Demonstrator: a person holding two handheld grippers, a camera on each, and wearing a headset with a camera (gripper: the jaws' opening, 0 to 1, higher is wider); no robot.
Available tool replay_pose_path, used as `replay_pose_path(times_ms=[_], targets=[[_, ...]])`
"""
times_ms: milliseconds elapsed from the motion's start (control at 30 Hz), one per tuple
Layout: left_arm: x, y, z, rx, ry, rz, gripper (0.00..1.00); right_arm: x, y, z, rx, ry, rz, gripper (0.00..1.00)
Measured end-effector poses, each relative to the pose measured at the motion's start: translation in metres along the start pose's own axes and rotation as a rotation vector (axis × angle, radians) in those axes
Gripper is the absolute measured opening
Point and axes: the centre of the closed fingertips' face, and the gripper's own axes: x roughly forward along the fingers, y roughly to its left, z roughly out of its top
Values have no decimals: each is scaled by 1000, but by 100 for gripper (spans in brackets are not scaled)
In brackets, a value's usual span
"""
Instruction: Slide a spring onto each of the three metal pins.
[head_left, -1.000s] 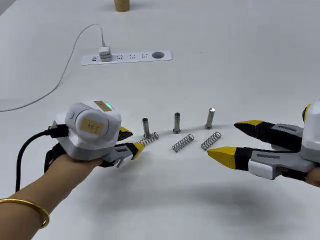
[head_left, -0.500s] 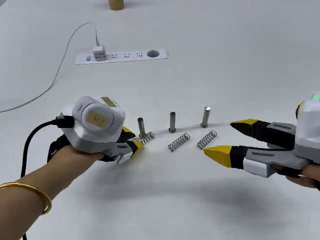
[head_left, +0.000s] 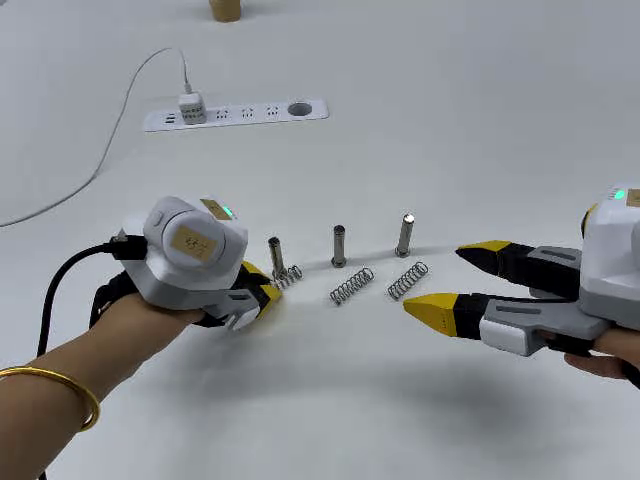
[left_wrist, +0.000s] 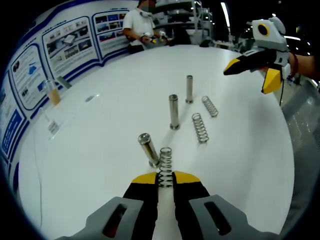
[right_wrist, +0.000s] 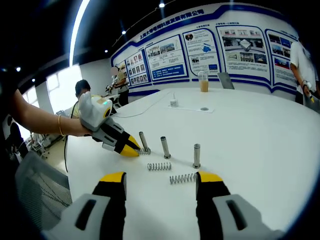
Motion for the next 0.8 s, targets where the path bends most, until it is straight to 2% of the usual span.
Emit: replay_pose_path(times_ms=[200,300,400,600,800], targets=[[-5,0,-3,0,1,18,10,1,4,-1,13,0,9,57],[-14,-4,0,-23,-31,15,10,0,7,4,18,-9,24,56],[-21,-5,2,-20,-47,32,10,0,10,9,30,-24,33,56],[-40,-12,18,-37,-118,54,10,2,17,19,41,-45,51,55],[-60,-18,39,-81,-212,80,10,8,27,41,161,-128,82,48]])
